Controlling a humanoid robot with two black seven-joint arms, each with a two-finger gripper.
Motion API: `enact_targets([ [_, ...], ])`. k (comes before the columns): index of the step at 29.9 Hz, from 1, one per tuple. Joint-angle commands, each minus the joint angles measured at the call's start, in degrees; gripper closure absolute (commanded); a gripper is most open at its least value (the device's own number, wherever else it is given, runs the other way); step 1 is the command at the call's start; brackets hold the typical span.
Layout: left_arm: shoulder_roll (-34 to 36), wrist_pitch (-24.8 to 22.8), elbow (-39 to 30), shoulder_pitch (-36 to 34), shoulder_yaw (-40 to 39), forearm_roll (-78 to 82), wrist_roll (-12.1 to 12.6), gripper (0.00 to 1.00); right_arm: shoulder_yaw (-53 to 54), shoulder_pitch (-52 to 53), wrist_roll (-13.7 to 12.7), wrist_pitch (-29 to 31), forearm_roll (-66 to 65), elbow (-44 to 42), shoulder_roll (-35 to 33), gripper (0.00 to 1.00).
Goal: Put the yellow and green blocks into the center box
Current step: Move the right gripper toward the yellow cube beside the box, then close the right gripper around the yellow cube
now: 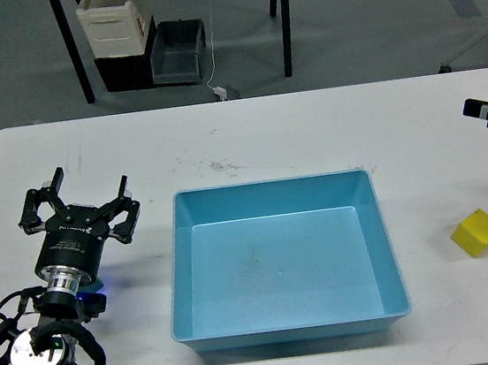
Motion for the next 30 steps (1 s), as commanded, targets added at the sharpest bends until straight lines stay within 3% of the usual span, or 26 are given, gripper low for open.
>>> enact_targets([
  [1, -0.3, -0.09, 0.76, 0.0, 0.0, 0.0, 0.0, 0.0, -7.73, 3.26, 0.53, -0.01, -13.79, 0.08, -1.42, 0.01],
  [5, -0.73, -0.27, 1.46, 0.0, 0.09, -0.08, 0.0, 0.0, -11.43, 3.53, 0.53, 1.13, -21.46, 0.08, -1.6, 0.01],
  [17, -1.7, -0.27, 2.17, 0.0, 0.0, 0.0, 0.0, 0.0, -13.37, 6.25, 0.53, 13.69, -21.56, -0.35, -0.11, 0.01],
  [30, -1.7, -0.53, 3.31, 0.0, -0.18, 0.0, 0.0, 0.0, -17.14, 9.15, 0.53, 16.3, -21.56, -3.17, 6.92, 0.01],
])
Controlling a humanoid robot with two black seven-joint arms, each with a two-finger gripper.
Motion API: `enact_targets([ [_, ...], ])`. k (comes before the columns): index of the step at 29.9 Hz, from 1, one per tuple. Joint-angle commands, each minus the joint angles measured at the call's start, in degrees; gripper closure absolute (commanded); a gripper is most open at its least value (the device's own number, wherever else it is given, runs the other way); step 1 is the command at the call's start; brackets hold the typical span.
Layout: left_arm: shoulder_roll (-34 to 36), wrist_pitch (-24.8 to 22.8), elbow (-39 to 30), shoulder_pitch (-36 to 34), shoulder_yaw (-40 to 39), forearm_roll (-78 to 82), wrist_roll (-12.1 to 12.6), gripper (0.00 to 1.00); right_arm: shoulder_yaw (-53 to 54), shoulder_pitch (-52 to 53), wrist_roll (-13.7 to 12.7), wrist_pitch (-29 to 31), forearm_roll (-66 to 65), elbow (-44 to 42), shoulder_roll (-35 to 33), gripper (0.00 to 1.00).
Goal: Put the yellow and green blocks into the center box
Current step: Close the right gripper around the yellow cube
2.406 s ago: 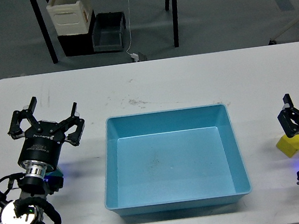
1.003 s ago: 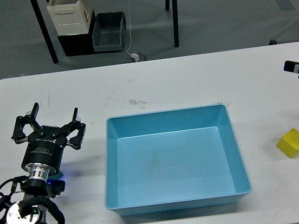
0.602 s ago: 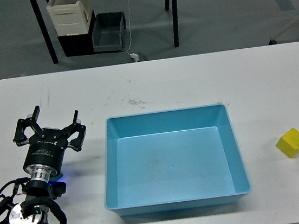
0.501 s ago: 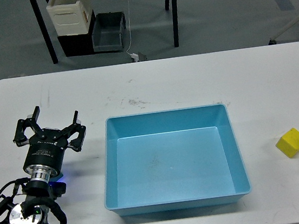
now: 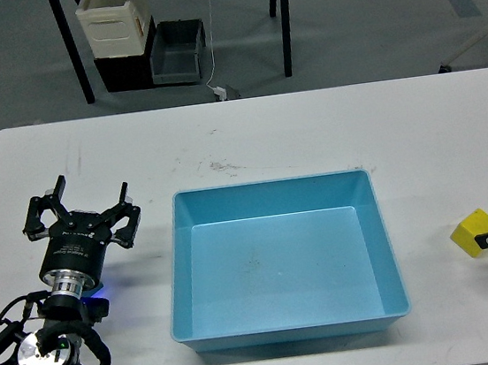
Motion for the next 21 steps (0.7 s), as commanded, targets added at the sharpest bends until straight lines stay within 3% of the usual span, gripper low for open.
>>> enact_targets([
  [1, 0.0, -0.07, 0.43, 0.0, -0.12, -0.02, 0.0, 0.0, -2.52, 2.12, 0.0, 0.01, 0.09, -0.91, 1.17, 0.01],
  [16, -0.09, -0.07, 1.48, 0.0, -0.21, -0.02, 0.0, 0.0, -7.19, 4.95, 0.0, 0.01, 0.18, -8.38, 8.03, 0.04],
  [19, -0.09, -0.07, 1.48, -0.09, -0.21, -0.02, 0.0, 0.0, -7.36, 4.68, 0.0, 0.01, 0.09, -8.65, 8.47, 0.11],
  [21, -0.09, 0.01, 1.48, -0.09, -0.21, -0.02, 0.0, 0.0, -7.89, 4.77, 0.0, 0.01, 0.09, -8.65, 8.47, 0.23],
])
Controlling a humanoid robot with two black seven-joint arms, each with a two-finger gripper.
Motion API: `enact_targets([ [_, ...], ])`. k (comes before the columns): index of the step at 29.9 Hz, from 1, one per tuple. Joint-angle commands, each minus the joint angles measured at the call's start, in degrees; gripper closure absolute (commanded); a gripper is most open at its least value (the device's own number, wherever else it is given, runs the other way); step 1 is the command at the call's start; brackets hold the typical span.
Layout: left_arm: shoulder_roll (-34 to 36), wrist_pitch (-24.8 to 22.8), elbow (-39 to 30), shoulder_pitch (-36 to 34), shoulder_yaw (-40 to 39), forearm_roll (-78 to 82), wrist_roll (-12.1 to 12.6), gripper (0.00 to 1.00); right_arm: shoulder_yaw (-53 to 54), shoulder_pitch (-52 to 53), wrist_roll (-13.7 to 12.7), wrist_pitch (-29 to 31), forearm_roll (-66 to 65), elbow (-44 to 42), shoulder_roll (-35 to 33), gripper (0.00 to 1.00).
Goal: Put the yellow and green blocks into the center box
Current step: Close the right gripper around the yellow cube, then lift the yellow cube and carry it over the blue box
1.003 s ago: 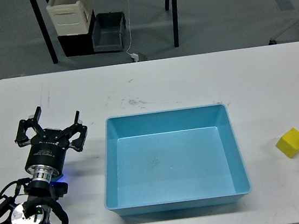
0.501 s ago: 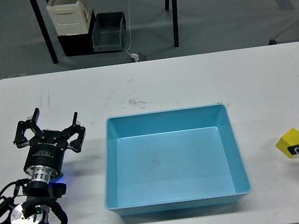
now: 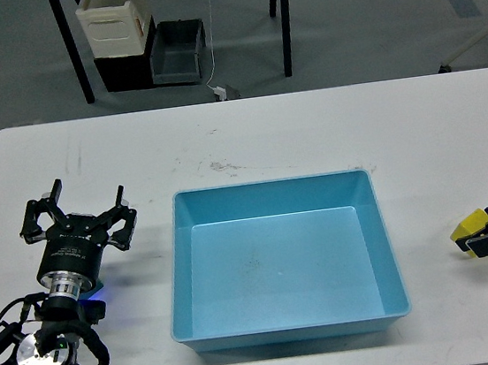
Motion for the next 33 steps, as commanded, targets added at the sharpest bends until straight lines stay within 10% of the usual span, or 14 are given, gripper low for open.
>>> enact_targets([
  [1, 0.0, 0.09, -0.01, -0.06, 0.0, 0.0, 0.0, 0.0, -0.56, -0.02, 0.0, 0.0, -0.06, -0.12, 0.15, 0.26],
  [12, 0.0, 0.09, 0.17, -0.06, -0.17, 0.0, 0.0, 0.0, 1.63, 2.35, 0.0, 0.0, 0.11, -3.02, 0.24, 0.88],
  [25, 0.09, 0.27, 0.17, -0.15, -0.26, 0.0, 0.0, 0.0, 10.95, 16.23, 0.0, -4.8, 2.84, 9.61, 0.67, 0.98],
  [33, 0.26, 0.27, 0.17, -0.24, -0.26, 0.0, 0.0, 0.0, -10.29, 33.27, 0.0, -4.62, 2.14, 20.52, 5.05, 0.97],
])
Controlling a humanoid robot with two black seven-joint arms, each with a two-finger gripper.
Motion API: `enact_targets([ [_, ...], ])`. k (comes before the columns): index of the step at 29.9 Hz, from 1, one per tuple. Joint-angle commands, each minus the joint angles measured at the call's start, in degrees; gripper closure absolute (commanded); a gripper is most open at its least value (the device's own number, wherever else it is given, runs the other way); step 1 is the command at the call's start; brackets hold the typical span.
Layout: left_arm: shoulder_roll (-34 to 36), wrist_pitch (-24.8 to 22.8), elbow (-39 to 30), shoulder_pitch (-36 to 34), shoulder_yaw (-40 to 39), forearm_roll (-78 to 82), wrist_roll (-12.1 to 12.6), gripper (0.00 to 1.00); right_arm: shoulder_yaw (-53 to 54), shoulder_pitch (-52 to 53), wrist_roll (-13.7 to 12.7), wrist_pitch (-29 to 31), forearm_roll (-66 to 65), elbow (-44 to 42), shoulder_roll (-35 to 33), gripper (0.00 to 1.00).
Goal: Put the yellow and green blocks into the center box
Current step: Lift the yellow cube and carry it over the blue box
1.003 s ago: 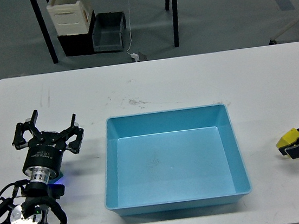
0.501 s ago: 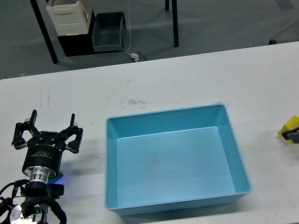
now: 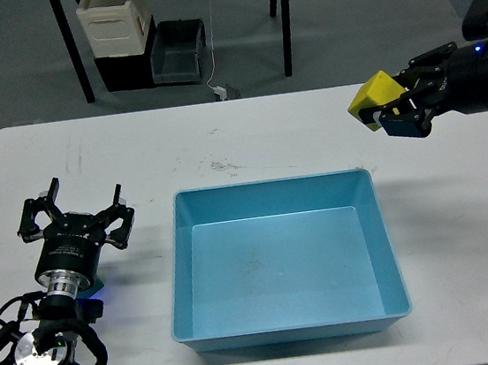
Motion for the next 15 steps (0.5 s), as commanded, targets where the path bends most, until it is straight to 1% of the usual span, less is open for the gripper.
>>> enact_targets([
  [1, 0.01, 0.12, -0.01, 0.0, 0.0, 0.0, 0.0, 0.0, -11.8, 7.82, -0.01, 0.12, -0.64, 3.46, 4.48, 0.97],
  [4, 0.01, 0.3, -0.01, -0.09, 0.0, 0.0, 0.0, 0.0, -17.97, 9.33, -0.01, 0.12, -2.04, 3.2, 9.84, 0.97],
  [7, 0.37, 0.3, -0.01, -0.18, -0.78, 0.0, 0.0, 0.0, -19.48, 9.07, -0.01, 0.12, -2.4, 2.49, 14.85, 0.97],
  [11, 0.54, 0.3, -0.01, -0.09, -2.37, -0.08, 0.0, 0.0, -20.44, 6.79, -0.01, 0.12, -2.48, -2.51, 19.51, 0.97],
  [15, 0.63, 0.3, -0.01, -0.18, -3.07, 0.0, 0.0, 0.0, -21.06, 3.63, -0.01, 0.21, -2.48, -7.25, 25.66, 0.95],
])
